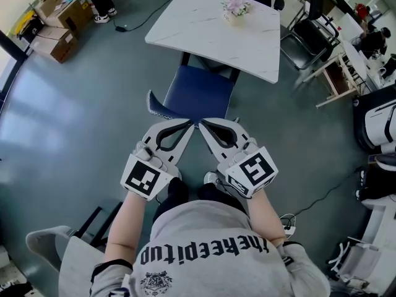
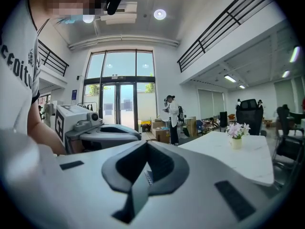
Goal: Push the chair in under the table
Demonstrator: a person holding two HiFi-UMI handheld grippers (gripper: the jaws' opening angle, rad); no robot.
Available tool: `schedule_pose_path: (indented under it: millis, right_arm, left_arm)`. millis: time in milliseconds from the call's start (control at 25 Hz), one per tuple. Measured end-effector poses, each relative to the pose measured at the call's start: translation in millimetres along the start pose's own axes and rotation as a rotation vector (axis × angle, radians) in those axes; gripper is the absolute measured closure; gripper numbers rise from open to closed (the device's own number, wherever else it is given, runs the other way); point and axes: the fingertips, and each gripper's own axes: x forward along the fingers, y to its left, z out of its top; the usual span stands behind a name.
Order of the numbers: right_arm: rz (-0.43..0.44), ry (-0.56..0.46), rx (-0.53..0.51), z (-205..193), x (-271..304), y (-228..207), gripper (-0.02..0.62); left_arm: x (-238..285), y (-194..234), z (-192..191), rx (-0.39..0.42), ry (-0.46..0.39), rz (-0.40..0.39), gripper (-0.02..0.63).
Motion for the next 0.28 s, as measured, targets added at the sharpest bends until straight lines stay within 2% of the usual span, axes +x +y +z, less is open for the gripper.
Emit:
schedule_pose_path:
  millis: [280]
  right_arm:
    - [-0.008,-0.020,-0.007,4.5,-2.4,0.7,0.584]
  left_arm:
    - [-1.0,-1.6,3.9,0.011,-0.021,0.001,0.591]
